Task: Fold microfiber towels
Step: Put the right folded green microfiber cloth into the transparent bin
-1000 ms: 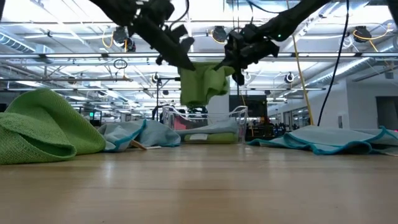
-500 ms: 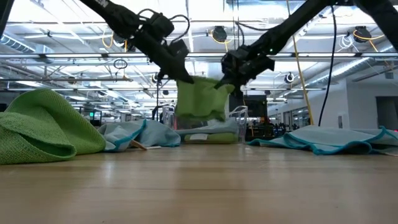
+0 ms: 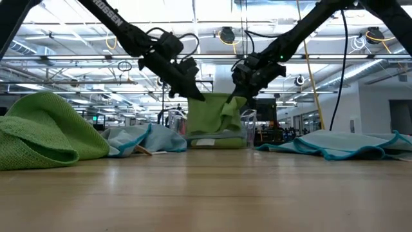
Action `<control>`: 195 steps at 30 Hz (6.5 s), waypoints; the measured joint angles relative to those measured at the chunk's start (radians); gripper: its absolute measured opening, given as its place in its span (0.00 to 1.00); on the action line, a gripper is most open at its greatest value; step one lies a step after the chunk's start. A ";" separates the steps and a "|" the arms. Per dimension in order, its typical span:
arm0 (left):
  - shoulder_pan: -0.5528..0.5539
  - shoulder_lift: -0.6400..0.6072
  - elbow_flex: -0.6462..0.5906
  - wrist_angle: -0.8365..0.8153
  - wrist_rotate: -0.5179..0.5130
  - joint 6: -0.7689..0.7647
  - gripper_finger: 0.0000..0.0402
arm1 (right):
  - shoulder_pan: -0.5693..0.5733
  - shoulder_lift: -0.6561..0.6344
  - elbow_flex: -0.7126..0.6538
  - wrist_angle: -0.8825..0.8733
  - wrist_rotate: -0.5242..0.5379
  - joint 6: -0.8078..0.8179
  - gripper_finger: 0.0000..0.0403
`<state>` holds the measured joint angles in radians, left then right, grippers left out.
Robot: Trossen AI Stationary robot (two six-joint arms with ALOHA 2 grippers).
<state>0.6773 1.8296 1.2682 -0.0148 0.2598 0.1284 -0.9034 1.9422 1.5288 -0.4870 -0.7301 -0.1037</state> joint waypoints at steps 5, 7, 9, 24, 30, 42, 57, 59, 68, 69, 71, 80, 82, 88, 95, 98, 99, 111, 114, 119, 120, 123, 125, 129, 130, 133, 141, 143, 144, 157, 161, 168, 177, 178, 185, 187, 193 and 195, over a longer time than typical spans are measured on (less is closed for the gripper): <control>0.006 0.027 0.000 0.020 -0.046 0.000 0.02 | 0.002 0.023 -0.001 0.005 0.061 -0.006 0.02; 0.010 0.036 0.000 0.022 -0.059 -0.006 0.04 | 0.003 0.021 -0.001 0.017 0.096 -0.013 0.03; 0.010 0.038 -0.001 0.019 -0.077 -0.004 0.08 | 0.002 0.021 -0.001 0.030 0.127 -0.011 0.05; 0.010 0.044 -0.002 0.039 -0.171 -0.062 0.39 | -0.002 0.015 -0.002 0.046 0.183 0.013 0.39; 0.008 0.010 -0.002 0.040 -0.175 -0.101 0.52 | -0.005 -0.031 -0.002 0.024 0.263 0.033 0.43; -0.013 -0.036 -0.001 0.123 -0.197 -0.208 0.56 | -0.014 -0.116 -0.002 -0.093 0.363 0.062 0.44; -0.033 0.211 0.191 -0.020 -0.210 -0.191 0.27 | 0.053 -0.211 -0.002 -0.046 0.363 0.377 0.34; -0.029 0.229 0.191 -0.069 -0.211 -0.194 0.22 | 0.067 -0.211 -0.002 -0.033 0.367 0.435 0.30; -0.038 0.247 0.194 -0.105 -0.201 -0.157 0.09 | 0.101 -0.210 -0.002 0.109 0.472 0.602 0.14; -0.039 0.257 0.197 -0.097 -0.202 -0.152 0.08 | 0.103 -0.208 -0.002 0.119 0.471 0.612 0.14; -0.036 0.271 0.200 -0.085 -0.198 -0.164 0.09 | 0.108 -0.196 0.006 0.122 0.467 0.629 0.13; -0.011 0.150 0.193 -0.107 -0.173 -0.149 0.10 | 0.114 -0.178 0.017 0.098 0.464 0.618 0.13; -0.007 0.109 0.195 -0.136 -0.171 -0.175 0.10 | 0.114 -0.178 0.017 0.099 0.464 0.622 0.13; -0.018 -0.010 0.193 -0.202 -0.157 -0.230 0.10 | 0.135 -0.177 0.054 0.084 0.412 0.710 0.13; -0.043 -0.200 0.193 -0.300 -0.188 -0.307 0.10 | 0.148 -0.143 0.168 0.089 0.411 0.806 0.18; -0.060 -0.278 0.193 -0.332 -0.216 -0.316 0.10 | 0.161 -0.058 0.231 -0.003 0.378 0.803 0.18; -0.069 -0.299 0.193 -0.342 -0.227 -0.316 0.10 | 0.167 -0.022 0.251 -0.020 0.362 0.801 0.17; -0.169 -0.445 0.194 -0.645 -0.320 -0.405 0.10 | 0.160 0.296 0.454 -0.284 0.396 0.658 0.04; -0.205 -0.448 0.194 -0.679 -0.356 -0.405 0.10 | 0.171 0.318 0.459 -0.333 0.422 0.619 0.02; -0.243 -0.447 0.194 -0.687 -0.377 -0.404 0.10 | 0.184 0.340 0.459 -0.336 0.493 0.603 0.02; -0.246 -0.447 0.194 -0.687 -0.381 -0.404 0.10 | 0.188 0.340 0.459 -0.335 0.510 0.598 0.02; -0.254 -0.447 0.194 -0.686 -0.406 -0.394 0.10 | 0.191 0.333 0.456 -0.329 0.536 0.585 0.02; -0.254 -0.447 0.194 -0.686 -0.428 -0.388 0.10 | 0.191 0.324 0.454 -0.325 0.536 0.574 0.02; -0.226 -0.433 0.194 -0.686 -0.450 -0.350 0.10 | 0.192 0.277 0.454 -0.296 0.481 0.556 0.02; -0.215 -0.426 0.194 -0.682 -0.448 -0.342 0.10 | 0.192 0.261 0.454 -0.296 0.467 0.555 0.02; -0.178 -0.398 0.194 -0.658 -0.439 -0.341 0.10 | 0.194 0.222 0.454 -0.308 0.463 0.555 0.02; -0.074 -0.262 0.194 -0.518 -0.285 -0.364 0.10 | 0.198 0.093 0.454 -0.419 0.471 0.512 0.02; -0.065 -0.220 0.196 -0.503 -0.276 -0.402 0.10 | 0.198 0.064 0.454 -0.458 0.505 0.499 0.02; -0.061 -0.198 0.200 -0.508 -0.265 -0.424 0.10 | 0.198 0.048 0.454 -0.478 0.528 0.493 0.02; -0.077 0.174 0.528 -0.581 -0.244 -0.545 0.10 | 0.172 -0.070 0.454 -0.750 0.745 0.453 0.02; -0.070 0.270 0.619 -0.689 -0.266 -0.609 0.10 | 0.151 -0.077 0.454 -0.826 0.762 0.453 0.02; -0.071 0.316 0.586 -0.713 -0.312 -0.700 0.10 | 0.121 -0.077 0.454 -0.876 0.763 0.424 0.02; -0.094 0.310 0.448 -0.667 -0.346 -0.788 0.10 | 0.091 -0.077 0.454 -0.841 0.757 0.397 0.02; -0.099 0.306 0.431 -0.652 -0.357 -0.791 0.10 | 0.088 -0.077 0.454 -0.839 0.756 0.393 0.02; -0.114 0.310 0.390 -0.717 -0.407 -0.847 0.10 | 0.072 -0.077 0.454 -0.839 0.754 0.351 0.02; -0.117 0.309 0.391 -0.710 -0.395 -0.848 0.10 | 0.069 -0.077 0.454 -0.840 0.754 0.344 0.02; -0.120 0.311 0.415 -0.725 -0.381 -0.846 0.10 | 0.065 -0.077 0.454 -0.840 0.753 0.322 0.02; -0.122 0.304 0.427 -0.726 -0.375 -0.846 0.10 | 0.065 -0.077 0.454 -0.839 0.752 0.319 0.02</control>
<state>0.5552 2.1337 1.6948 -0.7410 -0.1156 -0.7181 -0.8387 1.8656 1.9827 -1.3263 0.0223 0.2150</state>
